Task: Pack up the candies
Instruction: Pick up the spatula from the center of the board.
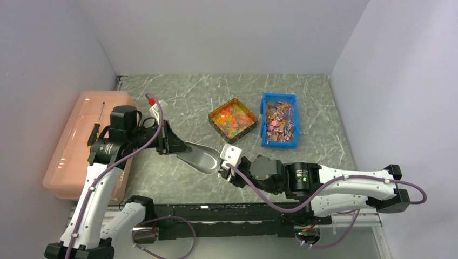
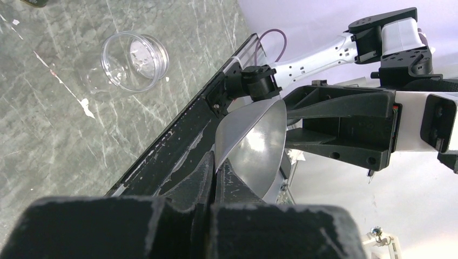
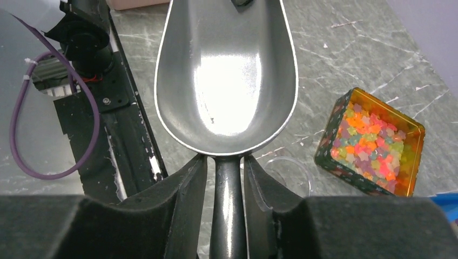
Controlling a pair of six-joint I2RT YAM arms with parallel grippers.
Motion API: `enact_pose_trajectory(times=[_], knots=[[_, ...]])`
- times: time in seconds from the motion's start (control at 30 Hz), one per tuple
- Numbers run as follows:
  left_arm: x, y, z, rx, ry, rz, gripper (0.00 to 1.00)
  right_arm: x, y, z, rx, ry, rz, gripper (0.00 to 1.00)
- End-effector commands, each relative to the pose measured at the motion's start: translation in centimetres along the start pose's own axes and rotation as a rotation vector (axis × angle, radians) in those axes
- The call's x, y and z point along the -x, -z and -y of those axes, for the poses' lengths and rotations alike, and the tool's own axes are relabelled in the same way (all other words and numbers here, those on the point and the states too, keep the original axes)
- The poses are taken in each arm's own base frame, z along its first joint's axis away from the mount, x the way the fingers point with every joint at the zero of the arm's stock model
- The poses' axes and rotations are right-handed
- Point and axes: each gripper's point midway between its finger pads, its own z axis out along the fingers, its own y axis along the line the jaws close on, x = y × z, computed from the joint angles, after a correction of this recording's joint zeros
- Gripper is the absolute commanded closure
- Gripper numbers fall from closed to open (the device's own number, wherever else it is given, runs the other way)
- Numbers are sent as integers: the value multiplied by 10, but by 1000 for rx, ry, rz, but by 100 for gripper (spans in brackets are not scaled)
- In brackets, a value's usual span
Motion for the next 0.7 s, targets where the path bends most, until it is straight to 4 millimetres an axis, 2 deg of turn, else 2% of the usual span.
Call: enact_pose_trajectory(times=[0.0, 0.37, 0.47, 0.67], knots=[[-1, 5, 19, -82, -44, -9, 100, 20, -1, 3, -19, 3, 62, 68], [-1, 5, 23, -100, -53, -18, 100, 21, -3, -15, 81, 24, 79, 90], [-2, 5, 22, -101, -49, -22, 100, 24, -2, -13, 72, 23, 95, 100], [-5, 3, 14, -77, -32, -33, 100, 35, 0, -10, 62, 27, 141, 100]])
